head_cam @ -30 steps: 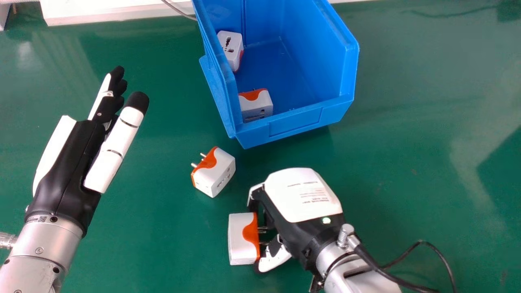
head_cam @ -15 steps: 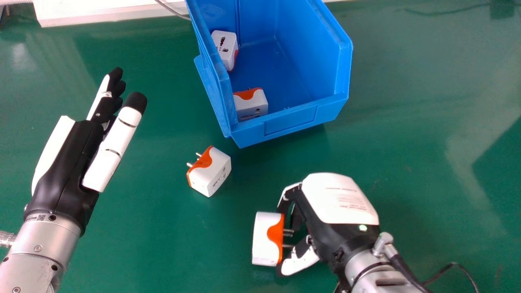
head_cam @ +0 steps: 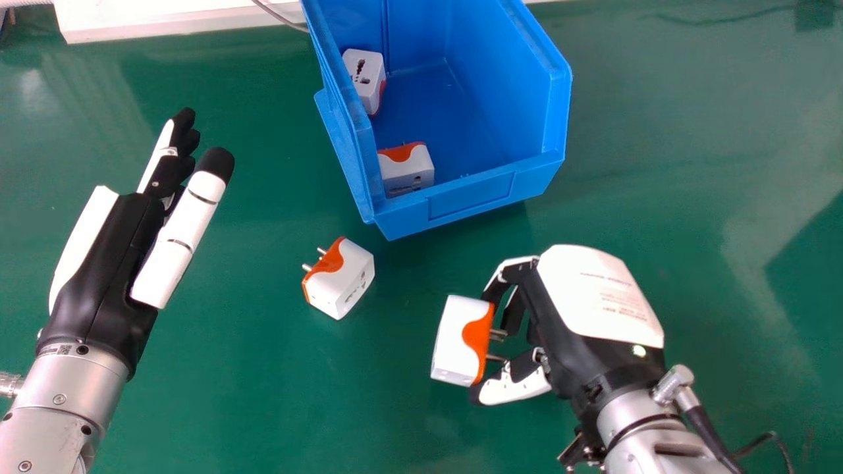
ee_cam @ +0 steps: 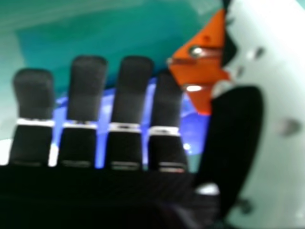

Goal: Pick all objects and put in blue box

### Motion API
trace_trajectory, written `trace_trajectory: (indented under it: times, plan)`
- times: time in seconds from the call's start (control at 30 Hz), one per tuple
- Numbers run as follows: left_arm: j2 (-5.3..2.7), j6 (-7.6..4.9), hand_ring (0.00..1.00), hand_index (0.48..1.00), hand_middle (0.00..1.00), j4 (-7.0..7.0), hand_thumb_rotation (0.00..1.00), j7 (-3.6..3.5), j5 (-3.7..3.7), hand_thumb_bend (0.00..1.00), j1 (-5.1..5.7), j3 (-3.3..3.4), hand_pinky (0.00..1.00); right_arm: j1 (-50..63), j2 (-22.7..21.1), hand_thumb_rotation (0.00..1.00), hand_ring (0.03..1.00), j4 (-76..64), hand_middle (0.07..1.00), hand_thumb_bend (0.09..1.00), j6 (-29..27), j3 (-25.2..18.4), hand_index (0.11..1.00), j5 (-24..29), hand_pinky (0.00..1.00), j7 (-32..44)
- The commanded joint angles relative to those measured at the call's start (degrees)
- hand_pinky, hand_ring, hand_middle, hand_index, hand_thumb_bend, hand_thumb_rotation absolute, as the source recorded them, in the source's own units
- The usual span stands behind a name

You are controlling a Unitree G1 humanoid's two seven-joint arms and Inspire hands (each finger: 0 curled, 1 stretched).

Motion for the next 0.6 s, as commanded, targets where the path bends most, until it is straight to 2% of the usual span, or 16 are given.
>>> trace_trajectory:
  times: [0.0, 0.23, 0.4, 0.57]
  plan:
    - [0.66, -1.28, 1.0, 1.0, 1.0, -0.42, 1.0, -0.2, -0.32, 0.61, -0.29, 0.59, 1.0, -2.52, 0.86, 0.0, 0.387, -3.23, 0.467, 0.51, -0.07, -1.07, 0.5, -0.84, 0.24, -0.03]
    - [0.73, -1.64, 1.0, 1.0, 1.0, -0.09, 1.0, -0.37, -0.38, 0.6, -0.09, 0.85, 1.0, -6.77, 1.22, 0.0, 0.401, -4.38, 0.473, 0.512, -0.35, -2.7, 0.487, -0.52, 0.22, 1.2]
    - [0.65, -1.84, 1.0, 1.0, 1.0, 0.09, 1.0, -0.79, -0.72, 0.6, 0.17, 1.14, 1.0, -10.72, 1.49, 0.0, 0.408, -4.67, 0.48, 0.512, -0.19, -3.48, 0.485, -0.86, 0.21, 2.93]
    - [0.64, -2.13, 1.0, 1.0, 1.0, 0.13, 1.0, -1.18, -1.41, 0.58, 0.56, 1.57, 1.0, -15.72, 1.77, 0.0, 0.397, -4.11, 0.471, 0.511, 0.31, -4.79, 0.488, -0.78, 0.2, 5.06]
